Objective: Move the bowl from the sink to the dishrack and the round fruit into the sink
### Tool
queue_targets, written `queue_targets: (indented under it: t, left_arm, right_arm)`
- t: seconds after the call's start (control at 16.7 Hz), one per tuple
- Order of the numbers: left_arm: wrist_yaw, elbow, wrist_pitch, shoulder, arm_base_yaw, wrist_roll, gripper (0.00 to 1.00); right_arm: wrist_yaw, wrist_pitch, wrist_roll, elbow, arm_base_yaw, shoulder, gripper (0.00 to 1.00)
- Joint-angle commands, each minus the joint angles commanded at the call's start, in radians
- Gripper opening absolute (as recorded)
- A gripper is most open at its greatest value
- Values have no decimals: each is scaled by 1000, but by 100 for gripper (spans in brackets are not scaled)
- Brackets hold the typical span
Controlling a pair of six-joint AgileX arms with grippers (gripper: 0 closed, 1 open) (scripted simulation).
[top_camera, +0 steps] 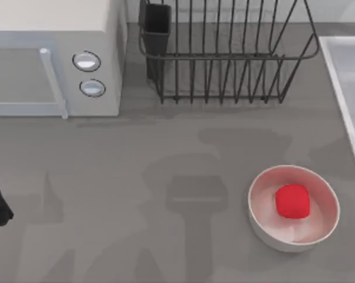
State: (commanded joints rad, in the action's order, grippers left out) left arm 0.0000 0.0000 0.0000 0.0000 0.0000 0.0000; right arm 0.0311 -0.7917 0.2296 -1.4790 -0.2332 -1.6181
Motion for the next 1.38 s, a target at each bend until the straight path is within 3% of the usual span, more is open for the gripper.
queue_targets:
  t: [0.36,0.66,1.38]
  left_arm:
    - [0,0,0,0,0,0,100]
    - [0,0,0,0,0,0,100]
    - [0,0,0,0,0,0,100]
  right_arm:
    - [-2,-275,76,-511,-92,-570,100]
    - [-3,-421,119,-791,-141,-875,100]
    - [-4,-394,126,-830,-148,-982,100]
